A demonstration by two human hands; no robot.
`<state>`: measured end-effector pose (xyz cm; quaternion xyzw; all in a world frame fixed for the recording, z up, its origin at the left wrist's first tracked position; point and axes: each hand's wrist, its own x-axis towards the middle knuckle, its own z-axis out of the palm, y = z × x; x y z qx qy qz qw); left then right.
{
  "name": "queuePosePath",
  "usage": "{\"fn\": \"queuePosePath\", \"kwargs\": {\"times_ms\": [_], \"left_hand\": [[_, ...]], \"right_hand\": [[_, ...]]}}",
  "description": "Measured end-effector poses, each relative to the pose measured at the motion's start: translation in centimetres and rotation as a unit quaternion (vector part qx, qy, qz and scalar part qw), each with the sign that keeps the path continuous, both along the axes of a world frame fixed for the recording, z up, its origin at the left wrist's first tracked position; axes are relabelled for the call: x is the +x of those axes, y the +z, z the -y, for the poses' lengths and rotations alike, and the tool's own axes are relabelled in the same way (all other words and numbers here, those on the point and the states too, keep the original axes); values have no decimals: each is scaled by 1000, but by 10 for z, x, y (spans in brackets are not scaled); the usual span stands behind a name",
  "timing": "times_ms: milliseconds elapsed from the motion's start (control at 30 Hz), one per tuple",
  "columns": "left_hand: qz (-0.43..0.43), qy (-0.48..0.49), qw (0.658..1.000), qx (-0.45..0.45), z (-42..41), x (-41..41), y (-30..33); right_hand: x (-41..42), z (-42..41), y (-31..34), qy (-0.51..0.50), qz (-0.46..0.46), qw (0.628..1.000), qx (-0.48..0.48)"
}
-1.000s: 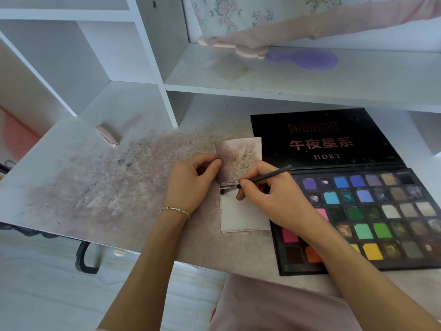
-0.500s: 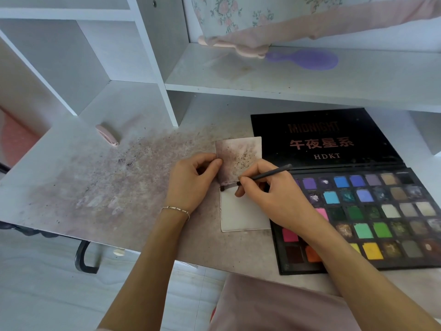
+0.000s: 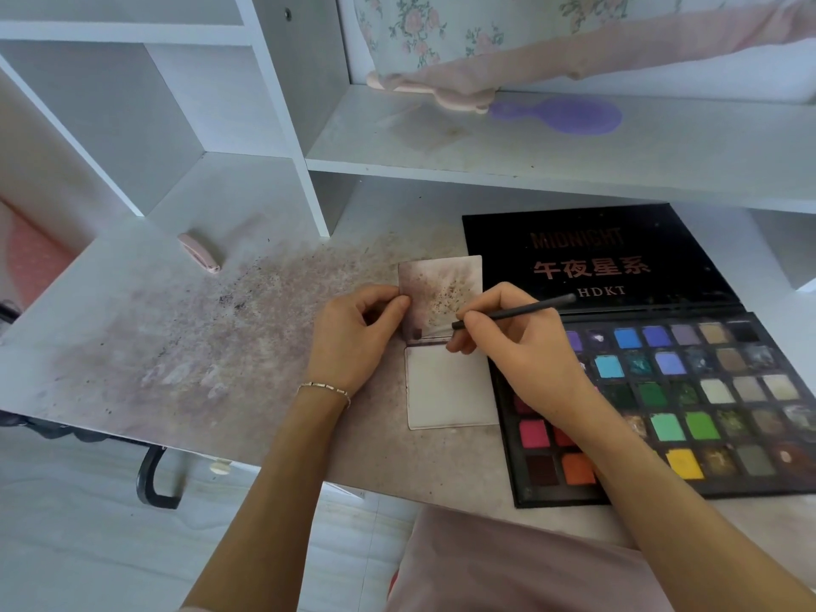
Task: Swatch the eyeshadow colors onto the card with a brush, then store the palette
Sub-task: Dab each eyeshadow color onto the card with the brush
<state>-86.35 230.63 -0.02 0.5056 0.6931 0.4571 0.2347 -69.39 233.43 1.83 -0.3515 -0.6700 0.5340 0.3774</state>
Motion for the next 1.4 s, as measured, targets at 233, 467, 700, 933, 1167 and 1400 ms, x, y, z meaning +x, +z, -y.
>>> {"fn": "queuePosePath", "kwargs": {"times_ms": [233, 467, 700, 933, 1167, 1400], "left_hand": [[4, 4, 1000, -8, 0, 1, 0], [-55, 30, 998, -14, -1, 6, -2], [-58, 34, 998, -10, -2, 7, -2], [-41, 24, 999, -14, -1, 5, -3], [-44, 25, 999, -10, -2, 6, -2], [-45, 31, 999, -1, -2, 7, -2]], "right_hand": [[36, -3, 12, -73, -46, 996, 25], [75, -3, 10, -142, 37, 987, 61], [79, -4, -2, -159, 73, 983, 48], [80, -5, -3, -153, 98, 983, 41], [81, -5, -4, -137, 143, 980, 38], [81, -6, -4, -150, 145, 977, 42]]}}
